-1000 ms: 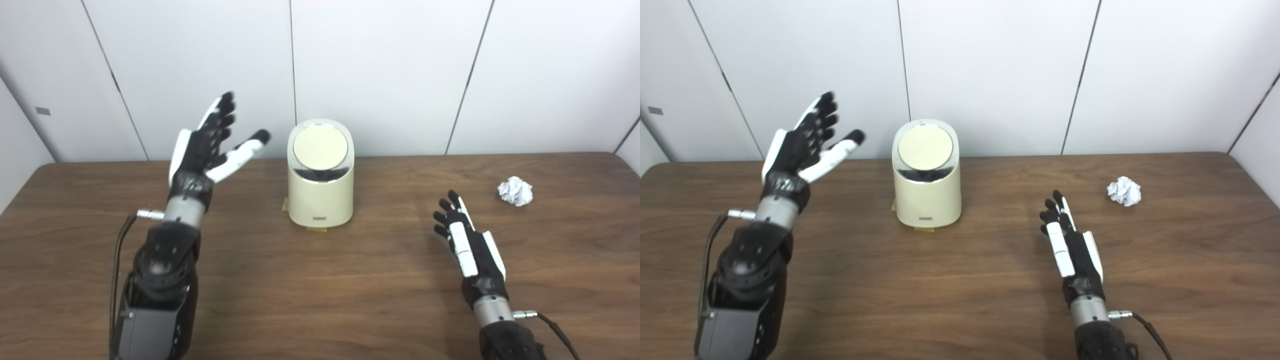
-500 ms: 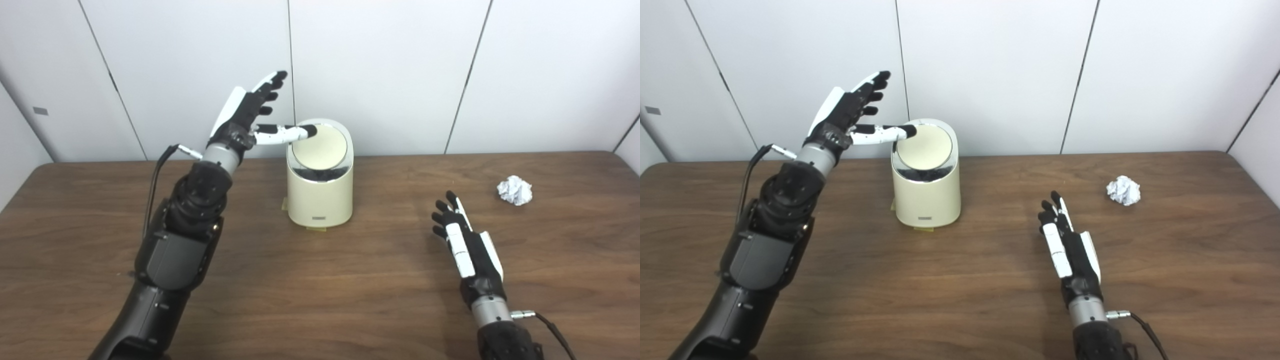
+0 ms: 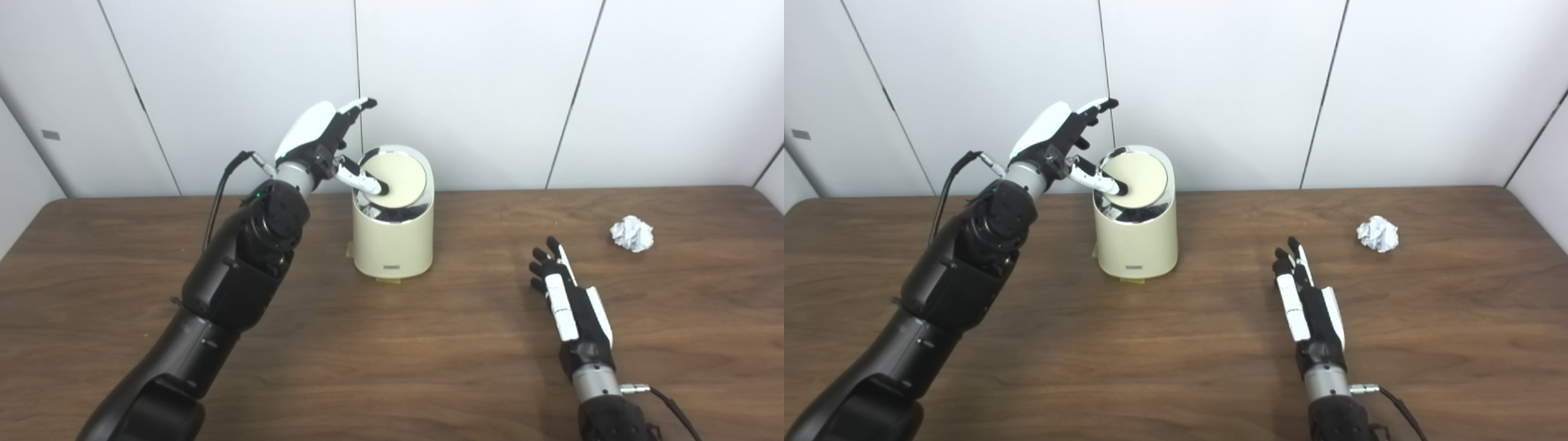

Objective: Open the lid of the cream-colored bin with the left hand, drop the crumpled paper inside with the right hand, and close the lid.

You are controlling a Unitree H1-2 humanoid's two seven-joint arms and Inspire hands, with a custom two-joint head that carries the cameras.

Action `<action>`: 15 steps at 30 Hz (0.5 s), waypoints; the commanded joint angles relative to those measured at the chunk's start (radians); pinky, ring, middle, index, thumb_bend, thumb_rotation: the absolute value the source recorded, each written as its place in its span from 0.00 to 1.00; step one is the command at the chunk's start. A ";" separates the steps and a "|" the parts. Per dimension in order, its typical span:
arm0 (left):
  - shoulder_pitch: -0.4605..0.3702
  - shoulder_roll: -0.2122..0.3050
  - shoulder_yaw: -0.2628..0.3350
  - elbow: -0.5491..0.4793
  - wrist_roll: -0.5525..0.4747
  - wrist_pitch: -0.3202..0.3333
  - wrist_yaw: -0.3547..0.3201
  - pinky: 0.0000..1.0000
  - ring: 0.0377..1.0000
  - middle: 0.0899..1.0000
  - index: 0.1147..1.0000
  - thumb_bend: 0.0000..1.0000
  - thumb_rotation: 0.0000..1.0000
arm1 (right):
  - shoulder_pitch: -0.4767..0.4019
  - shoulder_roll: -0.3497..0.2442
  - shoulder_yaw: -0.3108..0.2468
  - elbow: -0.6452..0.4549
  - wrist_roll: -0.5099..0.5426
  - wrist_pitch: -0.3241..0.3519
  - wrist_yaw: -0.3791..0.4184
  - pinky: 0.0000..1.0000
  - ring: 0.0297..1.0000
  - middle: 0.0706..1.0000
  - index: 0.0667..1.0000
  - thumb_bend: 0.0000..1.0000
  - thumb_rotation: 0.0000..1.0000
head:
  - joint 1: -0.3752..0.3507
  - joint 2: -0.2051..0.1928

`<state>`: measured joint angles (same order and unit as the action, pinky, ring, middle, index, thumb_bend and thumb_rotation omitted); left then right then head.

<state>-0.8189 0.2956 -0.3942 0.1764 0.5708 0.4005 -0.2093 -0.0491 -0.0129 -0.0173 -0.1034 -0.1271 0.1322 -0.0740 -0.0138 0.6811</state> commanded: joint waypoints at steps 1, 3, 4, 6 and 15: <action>-0.080 0.028 -0.014 -0.023 0.074 -0.055 0.025 0.76 0.91 0.96 0.97 0.93 0.00 | -0.030 0.002 -0.002 -0.013 0.000 -0.037 -0.008 0.88 0.90 0.92 1.00 0.58 1.00 | -0.001 0.002; -0.085 0.040 -0.028 -0.020 0.107 -0.083 0.030 0.75 0.89 0.94 0.96 0.94 0.00 | -0.030 0.005 -0.004 -0.010 0.009 -0.037 -0.007 0.89 0.91 0.92 1.00 0.58 1.00 | 0.001 0.000; -0.088 0.045 -0.034 -0.018 0.122 -0.097 0.029 0.75 0.89 0.94 0.96 0.93 0.00 | -0.030 0.003 -0.002 -0.008 0.008 -0.041 -0.006 0.90 0.91 0.93 1.00 0.58 1.00 | 0.001 0.001; -0.098 0.056 -0.053 -0.011 0.166 -0.120 0.023 0.77 0.89 0.94 0.97 0.93 0.00 | -0.029 0.003 0.000 -0.007 0.002 -0.042 -0.009 0.89 0.91 0.93 1.00 0.57 1.00 | 0.001 0.000; -0.131 0.042 -0.107 0.041 0.322 -0.224 0.055 0.76 0.93 0.95 0.98 0.96 0.00 | -0.027 0.006 0.001 -0.007 -0.008 -0.046 -0.018 0.89 0.91 0.93 1.00 0.56 1.00 | 0.003 -0.004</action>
<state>-0.8848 0.3379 -0.5086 0.2184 0.8689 0.1945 -0.1920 -0.0502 -0.0095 -0.0171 -0.0939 -0.1282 0.1205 -0.0813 -0.0107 0.6765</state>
